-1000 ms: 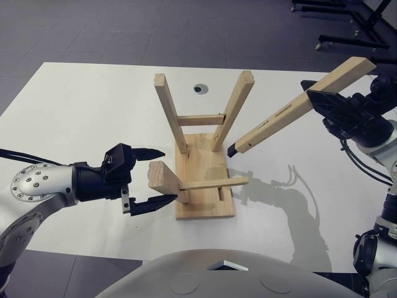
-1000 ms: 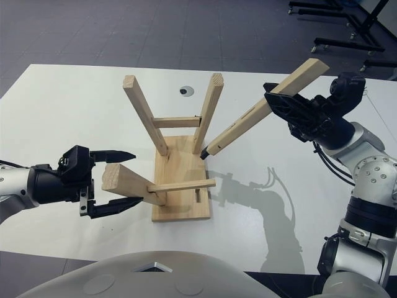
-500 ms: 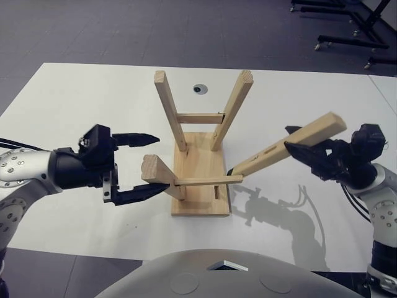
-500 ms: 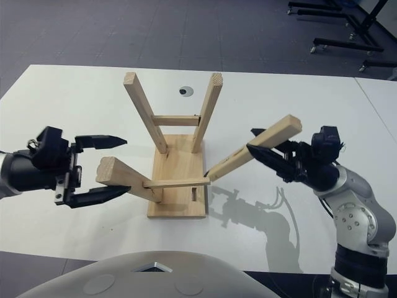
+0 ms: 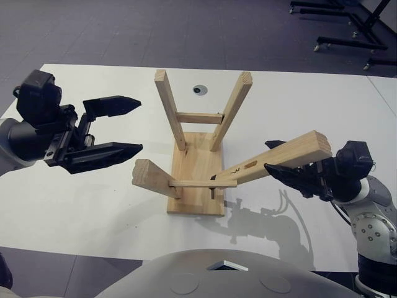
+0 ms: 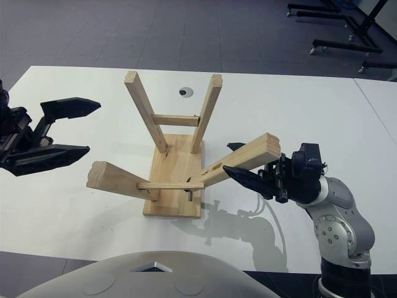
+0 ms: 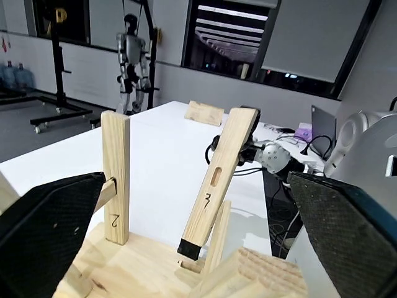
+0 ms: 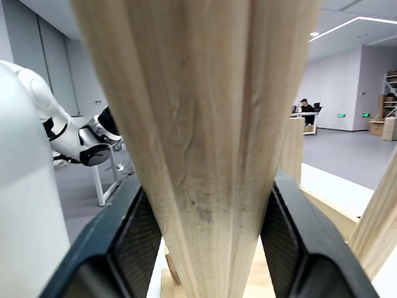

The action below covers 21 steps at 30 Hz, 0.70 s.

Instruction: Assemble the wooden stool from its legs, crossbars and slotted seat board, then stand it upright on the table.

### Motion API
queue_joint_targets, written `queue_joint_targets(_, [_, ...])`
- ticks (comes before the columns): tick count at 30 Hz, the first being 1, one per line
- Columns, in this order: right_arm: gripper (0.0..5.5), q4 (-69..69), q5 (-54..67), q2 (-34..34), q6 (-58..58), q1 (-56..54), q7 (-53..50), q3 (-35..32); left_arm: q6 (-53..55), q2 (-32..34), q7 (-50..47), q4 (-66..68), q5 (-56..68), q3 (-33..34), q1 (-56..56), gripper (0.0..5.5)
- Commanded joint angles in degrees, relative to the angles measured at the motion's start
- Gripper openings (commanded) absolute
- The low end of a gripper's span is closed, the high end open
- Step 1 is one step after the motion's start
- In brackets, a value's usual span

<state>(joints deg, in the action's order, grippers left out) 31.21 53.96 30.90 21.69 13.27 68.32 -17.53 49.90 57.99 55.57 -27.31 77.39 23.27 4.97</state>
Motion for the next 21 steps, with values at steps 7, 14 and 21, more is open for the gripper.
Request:
queue_joint_targets(7, [2.09, 0.09, 2.27, 6.60, 1.35, -0.08, 3.05, -1.87, 3.51, 0.82, -3.46, -7.33, -1.63, -0.60, -5.08, 5.40])
queue_joint_targets(14, [2.09, -0.38, 2.46, 8.72, 1.52, -1.60, 3.69, -1.18, 3.06, -1.52, -8.15, -7.71, 2.59, 0.51, -6.49, 5.40])
queue_joint_targets(21, [2.09, -1.16, 2.32, 6.95, 0.92, -2.21, 1.99, 0.58, 2.36, -2.46, -13.73, -7.31, 11.52, 1.69, -5.30, 5.40])
